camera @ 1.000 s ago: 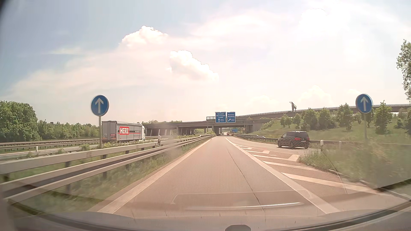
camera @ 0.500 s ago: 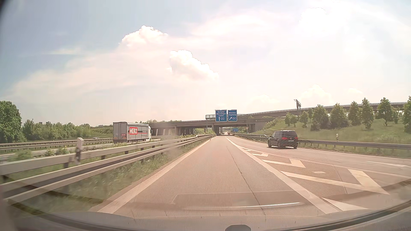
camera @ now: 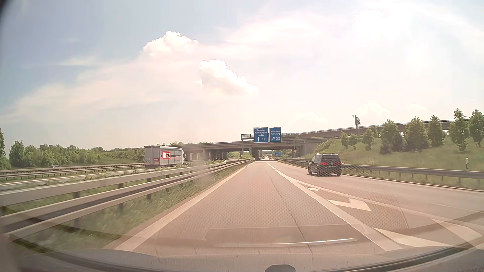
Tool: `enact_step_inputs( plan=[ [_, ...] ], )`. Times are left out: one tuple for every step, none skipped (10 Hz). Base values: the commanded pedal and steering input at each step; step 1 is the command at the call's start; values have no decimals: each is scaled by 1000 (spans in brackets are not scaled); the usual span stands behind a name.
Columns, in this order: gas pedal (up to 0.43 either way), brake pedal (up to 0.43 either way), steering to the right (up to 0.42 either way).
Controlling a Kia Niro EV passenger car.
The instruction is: Follow the waypoints while adhering to traffic rules and regulations
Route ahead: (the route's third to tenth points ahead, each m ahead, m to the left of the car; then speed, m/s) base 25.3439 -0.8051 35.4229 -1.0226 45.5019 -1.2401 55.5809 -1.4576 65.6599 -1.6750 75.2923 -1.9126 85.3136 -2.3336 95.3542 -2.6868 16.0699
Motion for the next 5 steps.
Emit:
enact_step_inputs(
  plan=[
    [197,0,-3],
    [197,0,-3],
    [197,0,-2],
    [189,0,-2],
    [189,0,-2]
  ],
)
